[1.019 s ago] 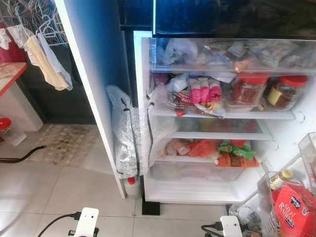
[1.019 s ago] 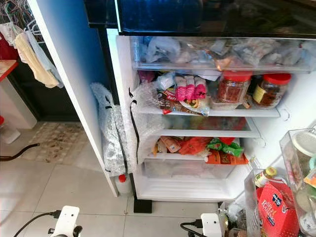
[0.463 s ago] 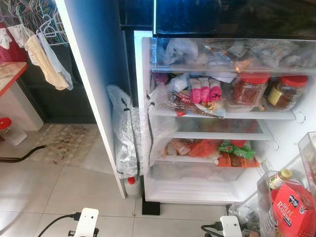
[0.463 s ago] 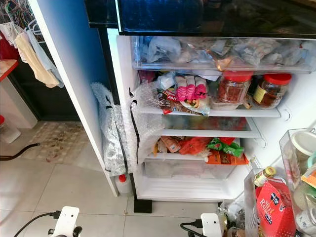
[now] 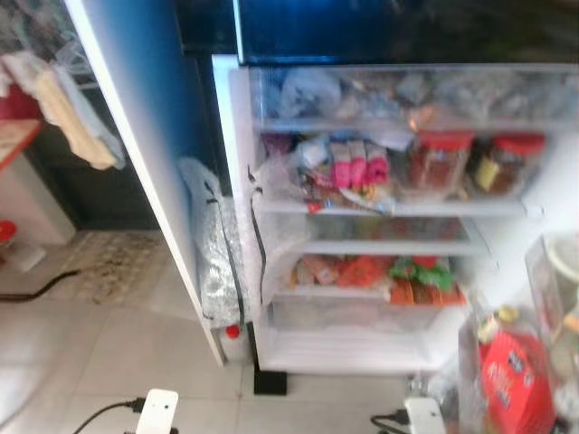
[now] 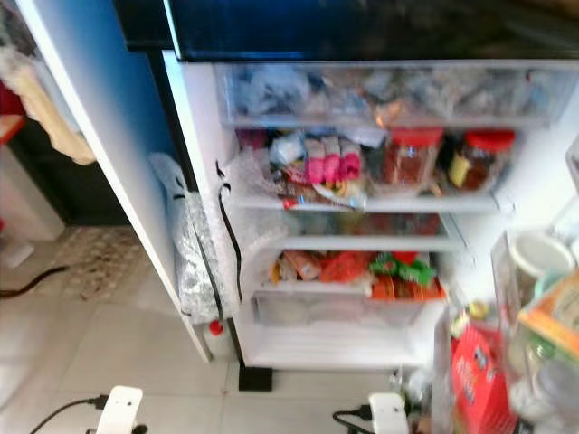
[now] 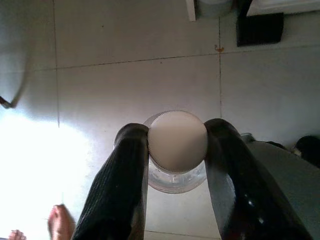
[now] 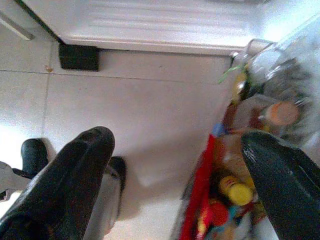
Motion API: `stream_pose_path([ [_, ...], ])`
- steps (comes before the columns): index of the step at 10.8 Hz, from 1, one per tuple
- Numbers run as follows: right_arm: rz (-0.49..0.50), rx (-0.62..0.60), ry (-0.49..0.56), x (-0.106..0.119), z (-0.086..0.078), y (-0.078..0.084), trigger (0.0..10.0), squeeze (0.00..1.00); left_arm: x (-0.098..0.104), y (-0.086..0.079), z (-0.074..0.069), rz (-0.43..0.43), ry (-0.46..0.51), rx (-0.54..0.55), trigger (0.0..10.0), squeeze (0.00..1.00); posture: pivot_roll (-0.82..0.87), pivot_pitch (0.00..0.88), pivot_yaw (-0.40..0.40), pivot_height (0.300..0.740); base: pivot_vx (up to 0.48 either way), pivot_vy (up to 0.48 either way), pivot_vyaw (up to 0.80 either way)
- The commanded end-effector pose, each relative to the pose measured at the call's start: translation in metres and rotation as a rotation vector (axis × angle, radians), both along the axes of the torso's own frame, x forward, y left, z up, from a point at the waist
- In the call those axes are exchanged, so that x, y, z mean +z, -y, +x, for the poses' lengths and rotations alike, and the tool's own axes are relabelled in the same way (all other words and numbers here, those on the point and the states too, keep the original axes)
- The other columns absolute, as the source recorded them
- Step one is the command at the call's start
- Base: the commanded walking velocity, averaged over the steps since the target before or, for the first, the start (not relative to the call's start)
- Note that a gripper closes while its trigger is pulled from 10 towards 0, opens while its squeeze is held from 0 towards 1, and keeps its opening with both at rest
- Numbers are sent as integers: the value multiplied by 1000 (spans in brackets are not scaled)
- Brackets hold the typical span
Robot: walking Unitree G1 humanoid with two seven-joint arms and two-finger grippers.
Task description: Restocking fridge
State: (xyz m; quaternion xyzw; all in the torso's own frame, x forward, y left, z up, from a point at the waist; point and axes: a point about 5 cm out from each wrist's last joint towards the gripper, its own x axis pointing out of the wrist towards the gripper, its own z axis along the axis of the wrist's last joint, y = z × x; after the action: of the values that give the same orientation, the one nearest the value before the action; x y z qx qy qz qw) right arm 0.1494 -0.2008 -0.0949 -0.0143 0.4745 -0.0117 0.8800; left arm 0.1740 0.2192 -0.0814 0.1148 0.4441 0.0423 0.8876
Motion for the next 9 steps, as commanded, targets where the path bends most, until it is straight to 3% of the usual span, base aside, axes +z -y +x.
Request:
stream_pose_path([
  [1, 6, 7, 3, 0, 3, -3, 10000, 0, -2, -5, -6, 9, -24, 3, 10000, 0, -101, 13, -14, 740, 0, -274, 0],
  [7, 7, 13, 2, 0, 3, -4, 10000, 0, -3, -7, -9, 9, -31, 7, 10000, 0, -100, 14, -13, 740, 0, -231, 0],
  [9, 9, 16, 2, 0, 3, -4, 10000, 0, 1, 0, 2, 11, 4, -31, 10000, 0, -101, 14, -12, 740, 0, 0, 0],
])
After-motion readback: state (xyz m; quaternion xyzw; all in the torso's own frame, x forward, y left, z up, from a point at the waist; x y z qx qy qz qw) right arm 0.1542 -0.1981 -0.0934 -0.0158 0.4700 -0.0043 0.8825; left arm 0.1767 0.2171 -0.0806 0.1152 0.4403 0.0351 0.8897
